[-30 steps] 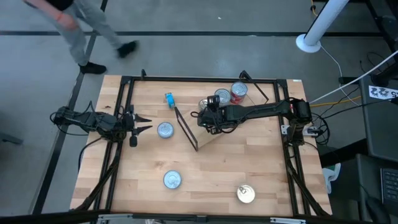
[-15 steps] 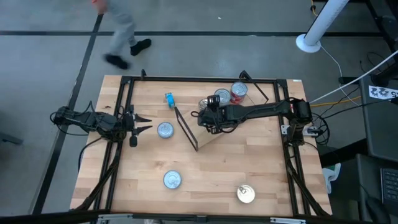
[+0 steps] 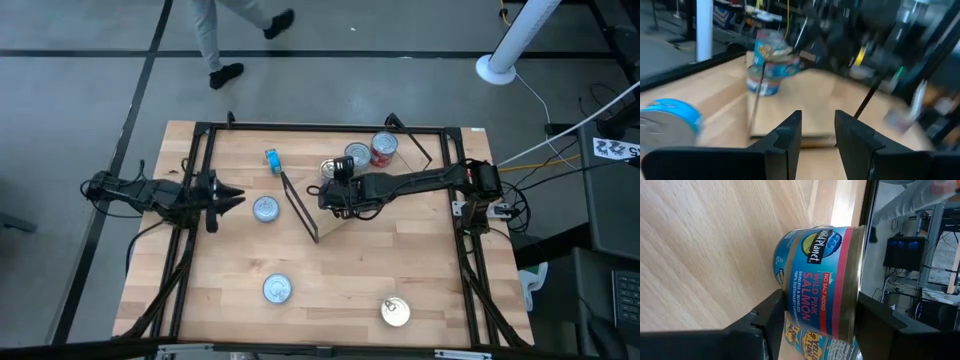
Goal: Stack canned seafood by type on shelf
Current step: Stack the left blue tuna can on top of the blue tuna can on the shelf
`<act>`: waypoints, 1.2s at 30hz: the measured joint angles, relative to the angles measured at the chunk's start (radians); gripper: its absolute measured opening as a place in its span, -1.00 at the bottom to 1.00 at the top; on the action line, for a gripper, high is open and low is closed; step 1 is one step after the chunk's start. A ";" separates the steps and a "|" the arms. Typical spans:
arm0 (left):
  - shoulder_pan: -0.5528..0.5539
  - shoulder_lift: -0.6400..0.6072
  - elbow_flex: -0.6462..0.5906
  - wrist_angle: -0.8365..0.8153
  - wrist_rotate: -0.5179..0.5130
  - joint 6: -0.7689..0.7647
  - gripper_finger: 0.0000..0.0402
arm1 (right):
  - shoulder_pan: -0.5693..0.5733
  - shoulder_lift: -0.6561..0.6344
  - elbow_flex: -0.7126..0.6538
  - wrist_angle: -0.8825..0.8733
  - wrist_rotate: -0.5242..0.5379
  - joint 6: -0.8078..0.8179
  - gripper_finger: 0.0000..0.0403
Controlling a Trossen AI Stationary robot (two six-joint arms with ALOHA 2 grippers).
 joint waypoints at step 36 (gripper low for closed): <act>0.000 0.000 0.001 0.076 -0.003 0.050 -0.45 | -0.097 0.001 -0.001 0.126 -0.042 -0.133 -0.06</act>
